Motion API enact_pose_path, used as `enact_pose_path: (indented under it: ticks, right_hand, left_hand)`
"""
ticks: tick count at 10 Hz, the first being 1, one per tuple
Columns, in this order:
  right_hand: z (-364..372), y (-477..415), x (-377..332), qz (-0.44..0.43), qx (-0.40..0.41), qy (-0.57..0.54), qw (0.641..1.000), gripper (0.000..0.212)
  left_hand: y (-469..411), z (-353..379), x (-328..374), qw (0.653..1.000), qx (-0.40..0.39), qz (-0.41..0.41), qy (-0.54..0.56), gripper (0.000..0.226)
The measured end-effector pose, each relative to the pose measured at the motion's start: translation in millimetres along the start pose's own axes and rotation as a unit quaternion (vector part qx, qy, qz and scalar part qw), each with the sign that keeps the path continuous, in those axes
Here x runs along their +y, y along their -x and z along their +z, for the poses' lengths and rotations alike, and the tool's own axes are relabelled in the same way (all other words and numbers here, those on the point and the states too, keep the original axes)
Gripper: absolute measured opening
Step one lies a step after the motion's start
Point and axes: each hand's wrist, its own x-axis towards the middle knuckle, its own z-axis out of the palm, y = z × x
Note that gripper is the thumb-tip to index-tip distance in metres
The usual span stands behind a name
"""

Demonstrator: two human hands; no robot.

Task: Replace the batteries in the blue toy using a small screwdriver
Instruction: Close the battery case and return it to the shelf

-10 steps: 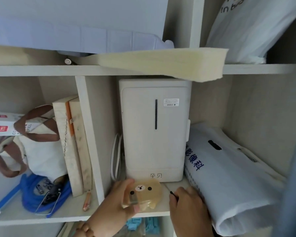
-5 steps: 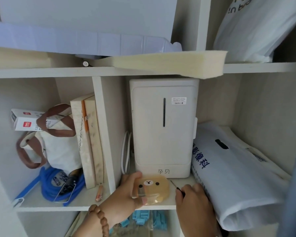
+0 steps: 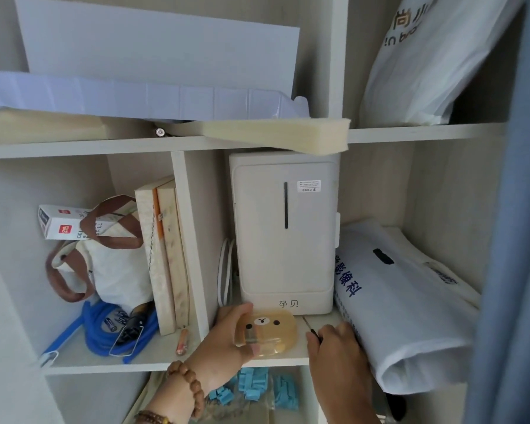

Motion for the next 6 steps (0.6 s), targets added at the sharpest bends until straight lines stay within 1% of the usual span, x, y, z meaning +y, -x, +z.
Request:
enact_pose_path:
  ticks: [1,2,3,4,5,6]
  right_hand:
    - [-16.1,6.4,-2.6,-0.024,0.003,0.004,1.0,0.042]
    - [-17.9,10.5,-1.9,-0.024,0.017,0.021,0.999,0.039]
    - [-16.9,15.2,-1.6,0.021,-0.018,0.005,1.0,0.039]
    - [-26.7,28.6,-4.3,0.009,-0.01,-0.025,1.0,0.04]
    - [-38.8,41.1,-6.3,-0.033,-0.011,-0.061,0.998,0.047]
    - [-50.8,50.2,-3.6,-0.067,-0.036,-0.081,0.994,0.055]
  left_hand:
    - [5.0,2.9,3.6,0.999,0.033,0.033,-0.018,0.075]
    - [13.4,6.8,12.7,0.992,0.095,0.076,-0.034,0.075]
    - [30.6,7.9,25.0,0.975,0.172,0.13,-0.046,0.061]
    - [52.2,7.6,26.4,0.95,0.24,0.173,-0.098,0.04]
    - [72.8,7.8,21.8,0.925,0.293,0.177,-0.165,0.024]
    - [90.5,9.0,17.0,0.92,0.284,0.133,-0.234,0.031]
